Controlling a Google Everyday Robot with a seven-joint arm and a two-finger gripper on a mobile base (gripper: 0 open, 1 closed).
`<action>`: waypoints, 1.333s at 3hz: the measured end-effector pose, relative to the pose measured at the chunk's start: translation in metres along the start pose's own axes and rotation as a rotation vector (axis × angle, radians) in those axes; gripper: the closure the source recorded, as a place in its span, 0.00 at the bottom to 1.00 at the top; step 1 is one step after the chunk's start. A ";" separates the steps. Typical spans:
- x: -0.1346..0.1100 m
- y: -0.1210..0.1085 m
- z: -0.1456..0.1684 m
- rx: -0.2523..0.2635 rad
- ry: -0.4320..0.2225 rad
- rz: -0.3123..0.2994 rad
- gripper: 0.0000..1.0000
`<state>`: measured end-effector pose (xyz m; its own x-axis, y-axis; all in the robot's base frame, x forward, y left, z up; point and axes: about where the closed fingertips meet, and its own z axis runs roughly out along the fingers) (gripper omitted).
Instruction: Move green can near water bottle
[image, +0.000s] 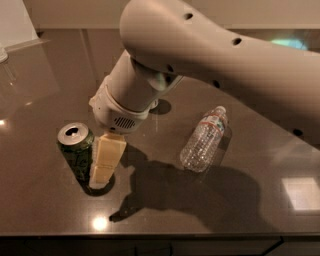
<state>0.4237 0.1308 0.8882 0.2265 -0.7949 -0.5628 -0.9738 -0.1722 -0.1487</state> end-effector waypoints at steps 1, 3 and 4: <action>-0.008 0.003 0.006 -0.032 -0.022 -0.002 0.00; -0.030 0.007 0.004 -0.076 -0.074 0.000 0.41; -0.030 0.005 -0.003 -0.072 -0.079 0.008 0.64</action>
Offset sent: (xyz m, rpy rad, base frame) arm -0.0133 0.0311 0.0121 0.0765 0.0968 0.0676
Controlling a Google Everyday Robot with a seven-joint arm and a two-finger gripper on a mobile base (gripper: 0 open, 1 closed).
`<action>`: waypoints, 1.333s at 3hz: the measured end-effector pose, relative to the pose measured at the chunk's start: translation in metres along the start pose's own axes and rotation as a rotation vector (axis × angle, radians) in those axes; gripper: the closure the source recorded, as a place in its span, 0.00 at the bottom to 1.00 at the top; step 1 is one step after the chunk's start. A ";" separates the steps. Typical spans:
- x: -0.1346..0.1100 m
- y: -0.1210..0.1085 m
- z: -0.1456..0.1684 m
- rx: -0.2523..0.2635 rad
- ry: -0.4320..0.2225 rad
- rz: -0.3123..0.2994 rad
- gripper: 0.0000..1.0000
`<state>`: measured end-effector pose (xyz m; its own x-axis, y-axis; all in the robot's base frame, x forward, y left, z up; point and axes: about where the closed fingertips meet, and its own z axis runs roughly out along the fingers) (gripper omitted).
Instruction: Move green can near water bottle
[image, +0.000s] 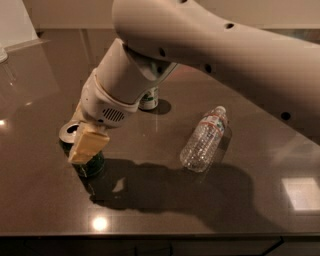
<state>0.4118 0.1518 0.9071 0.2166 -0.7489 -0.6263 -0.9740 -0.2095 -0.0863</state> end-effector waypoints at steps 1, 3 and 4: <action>-0.004 -0.005 -0.019 0.032 0.000 -0.003 0.88; 0.011 -0.029 -0.081 0.144 0.058 0.043 1.00; 0.034 -0.039 -0.109 0.189 0.089 0.104 1.00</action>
Offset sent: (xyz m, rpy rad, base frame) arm 0.0409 -0.0563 0.0636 -0.0183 -0.1050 -0.1388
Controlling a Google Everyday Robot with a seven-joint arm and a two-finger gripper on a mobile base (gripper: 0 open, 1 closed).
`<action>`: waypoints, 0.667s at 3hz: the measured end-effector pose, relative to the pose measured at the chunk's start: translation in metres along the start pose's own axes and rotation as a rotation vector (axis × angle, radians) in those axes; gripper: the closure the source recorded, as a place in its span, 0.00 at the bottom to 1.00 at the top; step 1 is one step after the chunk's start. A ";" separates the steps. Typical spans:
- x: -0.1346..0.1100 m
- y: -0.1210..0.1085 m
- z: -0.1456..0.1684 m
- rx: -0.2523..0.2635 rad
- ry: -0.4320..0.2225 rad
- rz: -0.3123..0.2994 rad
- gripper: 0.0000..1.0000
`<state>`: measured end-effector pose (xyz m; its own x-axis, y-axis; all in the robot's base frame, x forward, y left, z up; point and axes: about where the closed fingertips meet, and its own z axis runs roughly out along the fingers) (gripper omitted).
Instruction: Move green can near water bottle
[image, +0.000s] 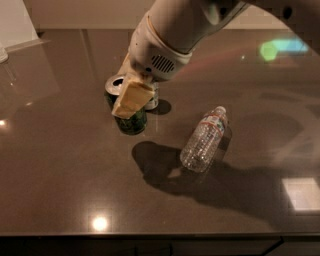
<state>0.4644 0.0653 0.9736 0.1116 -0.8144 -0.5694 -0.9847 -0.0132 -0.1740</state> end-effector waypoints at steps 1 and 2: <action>0.027 -0.012 -0.010 0.024 0.015 0.065 1.00; 0.053 -0.020 -0.012 0.039 0.014 0.125 1.00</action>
Offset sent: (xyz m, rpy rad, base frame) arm 0.0390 -0.0796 -0.0364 0.0225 0.0789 -0.1958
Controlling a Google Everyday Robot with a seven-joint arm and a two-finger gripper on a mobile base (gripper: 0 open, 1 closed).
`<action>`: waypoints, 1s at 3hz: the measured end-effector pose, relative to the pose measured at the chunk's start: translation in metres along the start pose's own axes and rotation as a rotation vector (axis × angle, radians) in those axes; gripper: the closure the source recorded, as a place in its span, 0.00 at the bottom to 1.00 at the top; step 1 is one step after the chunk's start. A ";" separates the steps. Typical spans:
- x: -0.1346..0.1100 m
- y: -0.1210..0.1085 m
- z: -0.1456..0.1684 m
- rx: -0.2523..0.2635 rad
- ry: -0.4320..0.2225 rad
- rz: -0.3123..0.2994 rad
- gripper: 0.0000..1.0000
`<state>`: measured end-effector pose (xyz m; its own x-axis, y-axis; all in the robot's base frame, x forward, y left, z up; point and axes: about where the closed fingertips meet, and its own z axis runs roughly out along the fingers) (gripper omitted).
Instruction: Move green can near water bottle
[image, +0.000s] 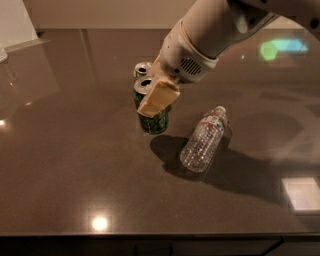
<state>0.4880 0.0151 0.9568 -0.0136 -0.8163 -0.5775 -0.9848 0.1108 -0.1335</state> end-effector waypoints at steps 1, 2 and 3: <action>0.019 -0.008 0.001 0.010 -0.001 0.049 1.00; 0.034 -0.013 0.001 0.016 -0.003 0.088 1.00; 0.045 -0.015 0.002 0.016 -0.009 0.119 1.00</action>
Offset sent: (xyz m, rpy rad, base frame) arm 0.0210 -0.0478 -0.0293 0.0323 0.0617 -0.1300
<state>0.5028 -0.0223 0.9306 -0.1281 -0.7918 -0.5972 -0.9735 0.2156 -0.0769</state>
